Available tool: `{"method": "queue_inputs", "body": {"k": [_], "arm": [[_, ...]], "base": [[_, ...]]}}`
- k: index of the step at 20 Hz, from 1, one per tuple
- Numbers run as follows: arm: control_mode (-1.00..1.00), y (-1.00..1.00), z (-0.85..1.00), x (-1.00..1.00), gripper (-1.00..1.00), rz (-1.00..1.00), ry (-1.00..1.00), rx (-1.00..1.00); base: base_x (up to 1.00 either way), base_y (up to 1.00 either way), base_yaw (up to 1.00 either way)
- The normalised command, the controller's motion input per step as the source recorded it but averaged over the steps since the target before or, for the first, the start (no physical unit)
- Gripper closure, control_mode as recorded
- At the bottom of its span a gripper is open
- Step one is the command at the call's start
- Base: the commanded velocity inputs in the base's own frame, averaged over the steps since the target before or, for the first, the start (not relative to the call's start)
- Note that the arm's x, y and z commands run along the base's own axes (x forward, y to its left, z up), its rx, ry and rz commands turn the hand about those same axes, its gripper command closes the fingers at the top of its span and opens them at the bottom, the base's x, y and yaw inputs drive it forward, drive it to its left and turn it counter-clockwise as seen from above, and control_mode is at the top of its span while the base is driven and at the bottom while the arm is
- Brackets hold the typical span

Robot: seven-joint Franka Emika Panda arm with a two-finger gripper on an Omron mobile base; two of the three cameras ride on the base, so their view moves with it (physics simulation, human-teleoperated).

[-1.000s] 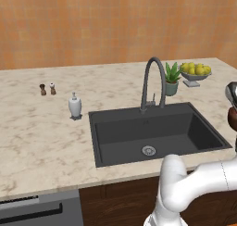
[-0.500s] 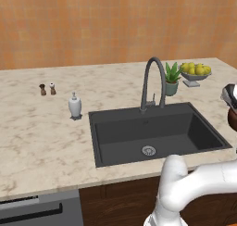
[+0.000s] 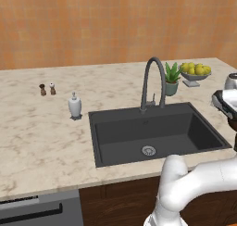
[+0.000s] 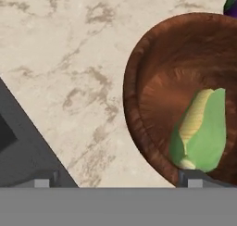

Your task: Pick the corn from the sink and place it in the bowl. Then pick the bowl and place it in the microwave. Then close the microwave door and press the start button.

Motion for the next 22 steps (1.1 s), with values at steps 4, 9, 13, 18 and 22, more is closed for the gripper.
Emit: {"method": "queue_inputs", "body": {"k": [4, 9, 13, 18, 22], "arm": [[-1.00, 0.00, -0.14, 0.35, -1.00, 0.15, 0.26, -0.03], [-1.00, -0.04, -0.08, 0.31, -1.00, 0.13, 0.19, 0.00], [-1.00, -0.31, 0.00, 0.08, -1.00, 0.11, 0.06, 0.00], [-1.00, -0.30, -0.18, 0.08, -1.00, 0.09, 0.05, 0.02], [-1.00, -0.19, -0.46, 0.12, -1.00, 0.07, 0.12, 0.01]], "base": [[0.00, 0.00, 0.00], [0.00, 0.00, 0.00], [0.00, 0.00, 0.00], [0.00, 0.00, 0.00], [0.00, 0.00, 0.00]]}}
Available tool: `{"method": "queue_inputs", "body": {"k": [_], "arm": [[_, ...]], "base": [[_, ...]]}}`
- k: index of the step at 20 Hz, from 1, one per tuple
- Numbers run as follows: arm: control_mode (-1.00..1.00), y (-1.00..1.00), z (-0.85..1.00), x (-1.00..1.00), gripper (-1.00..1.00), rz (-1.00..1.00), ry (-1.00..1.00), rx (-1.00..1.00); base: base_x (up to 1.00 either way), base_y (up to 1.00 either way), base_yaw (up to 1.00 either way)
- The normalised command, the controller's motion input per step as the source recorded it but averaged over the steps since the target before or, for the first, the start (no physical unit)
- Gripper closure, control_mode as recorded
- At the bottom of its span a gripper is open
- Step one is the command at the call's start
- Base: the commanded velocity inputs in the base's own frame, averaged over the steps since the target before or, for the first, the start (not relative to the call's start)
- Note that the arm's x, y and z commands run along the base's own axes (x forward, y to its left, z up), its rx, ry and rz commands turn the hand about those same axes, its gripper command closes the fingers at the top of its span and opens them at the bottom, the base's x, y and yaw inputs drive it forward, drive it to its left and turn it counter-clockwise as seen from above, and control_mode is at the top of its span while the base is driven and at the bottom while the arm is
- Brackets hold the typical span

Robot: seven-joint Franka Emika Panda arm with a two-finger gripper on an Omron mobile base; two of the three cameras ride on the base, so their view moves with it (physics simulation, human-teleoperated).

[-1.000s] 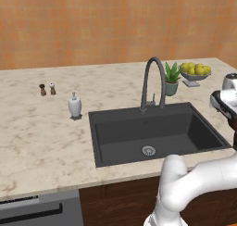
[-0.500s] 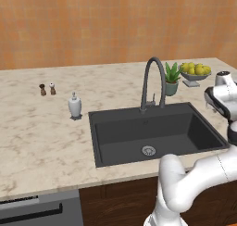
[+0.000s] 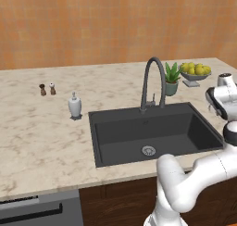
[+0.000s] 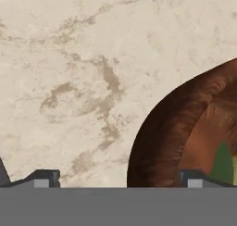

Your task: Pick the corn from the sink and place it in the bowl. Then pick the bowl and place it in the microwave. Then close the microwave door and press the start button.

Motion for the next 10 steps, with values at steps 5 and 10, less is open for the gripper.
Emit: {"method": "queue_inputs", "body": {"k": [5, 10], "arm": [[-1.00, -0.29, -0.32, 0.04, -1.00, 0.06, 0.10, 0.03], [-1.00, -0.28, -0.27, 0.01, -1.00, 0.07, 0.10, 0.02]], "base": [[0.00, 0.00, 0.00], [0.00, 0.00, 0.00]]}}
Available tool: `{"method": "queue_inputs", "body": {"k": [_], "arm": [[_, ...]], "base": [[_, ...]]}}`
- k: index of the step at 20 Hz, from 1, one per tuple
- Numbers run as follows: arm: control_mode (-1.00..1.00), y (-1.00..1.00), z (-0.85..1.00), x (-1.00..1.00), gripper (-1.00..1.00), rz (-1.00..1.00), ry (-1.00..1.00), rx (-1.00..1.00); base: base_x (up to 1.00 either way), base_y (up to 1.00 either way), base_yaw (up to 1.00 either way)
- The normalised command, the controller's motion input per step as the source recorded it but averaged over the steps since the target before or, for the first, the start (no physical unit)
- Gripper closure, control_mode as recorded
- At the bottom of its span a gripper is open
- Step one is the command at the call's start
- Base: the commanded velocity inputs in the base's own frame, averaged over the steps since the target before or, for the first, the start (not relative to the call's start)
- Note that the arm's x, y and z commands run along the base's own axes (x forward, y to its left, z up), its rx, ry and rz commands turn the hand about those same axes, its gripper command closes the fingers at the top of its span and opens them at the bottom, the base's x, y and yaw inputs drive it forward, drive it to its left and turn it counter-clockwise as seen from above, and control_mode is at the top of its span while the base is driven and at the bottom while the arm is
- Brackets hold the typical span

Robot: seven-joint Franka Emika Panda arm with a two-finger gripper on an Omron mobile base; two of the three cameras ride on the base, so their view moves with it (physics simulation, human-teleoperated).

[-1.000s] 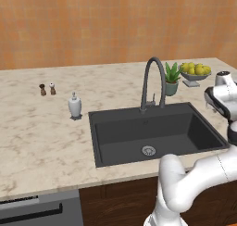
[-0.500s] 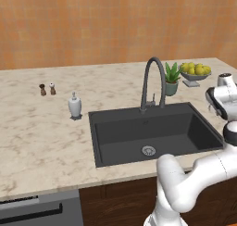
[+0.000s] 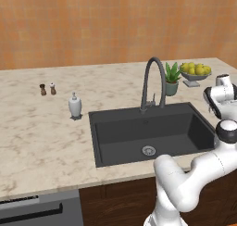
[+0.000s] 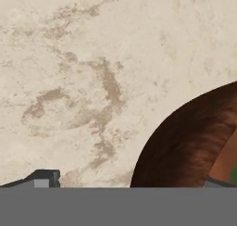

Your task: Pick the corn from the sink and place it in the bowl. Then pick the bowl and place it in the microwave. Then close the microwave door and press the start button.

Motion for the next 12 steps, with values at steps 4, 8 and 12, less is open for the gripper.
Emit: {"method": "queue_inputs", "body": {"k": [4, 8, 12], "arm": [[-1.00, -0.13, -0.36, 0.00, 1.00, 0.06, 0.10, 0.00], [-1.00, 0.00, -0.20, -0.14, 1.00, 0.06, 0.01, 0.00], [-1.00, 0.00, 0.04, -0.38, 1.00, 0.01, -0.05, 0.00]], "base": [[0.00, 0.00, 0.00], [0.00, 0.00, 0.00], [0.00, 0.00, 0.00]]}}
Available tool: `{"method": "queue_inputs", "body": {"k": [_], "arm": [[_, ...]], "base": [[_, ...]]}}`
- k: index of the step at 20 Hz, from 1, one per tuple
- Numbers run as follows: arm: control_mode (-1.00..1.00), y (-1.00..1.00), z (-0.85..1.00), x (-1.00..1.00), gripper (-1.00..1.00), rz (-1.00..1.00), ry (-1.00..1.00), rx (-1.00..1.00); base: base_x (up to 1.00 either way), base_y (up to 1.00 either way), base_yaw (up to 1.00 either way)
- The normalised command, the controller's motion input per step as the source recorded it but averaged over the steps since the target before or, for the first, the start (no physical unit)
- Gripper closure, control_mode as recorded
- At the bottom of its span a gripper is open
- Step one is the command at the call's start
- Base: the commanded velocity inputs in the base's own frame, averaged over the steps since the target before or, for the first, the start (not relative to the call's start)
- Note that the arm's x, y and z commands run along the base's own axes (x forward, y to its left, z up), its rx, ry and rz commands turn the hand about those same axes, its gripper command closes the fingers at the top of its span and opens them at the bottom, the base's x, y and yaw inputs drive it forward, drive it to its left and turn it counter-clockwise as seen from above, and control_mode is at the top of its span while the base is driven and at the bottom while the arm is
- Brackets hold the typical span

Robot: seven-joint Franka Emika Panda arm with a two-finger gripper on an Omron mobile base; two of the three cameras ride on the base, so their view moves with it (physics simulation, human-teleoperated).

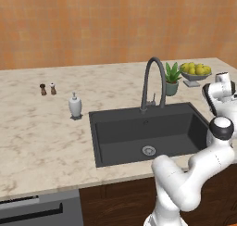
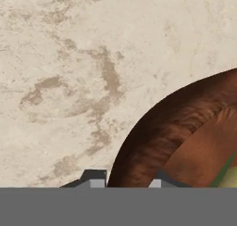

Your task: Pick the corn from the sink and place it in the bowl. Then pick the bowl and place it in the microwave. Then close the microwave door and press the start button.

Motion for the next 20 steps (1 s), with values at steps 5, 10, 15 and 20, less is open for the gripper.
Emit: {"method": "queue_inputs", "body": {"k": [5, 10, 15, 20], "arm": [[-1.00, 0.07, 0.06, -0.20, 1.00, 0.01, -0.04, 0.00], [-1.00, 0.41, 0.33, -0.23, 1.00, 0.13, -0.12, 0.00], [-1.00, 0.52, 0.48, -0.48, 1.00, 0.22, -0.21, -0.03], [-1.00, 0.61, 0.42, -0.53, 1.00, 0.25, -0.19, -0.07]], "base": [[0.00, 0.00, 0.00], [0.00, 0.00, 0.00], [0.00, 0.00, 0.00], [0.00, 0.00, 0.00]]}}
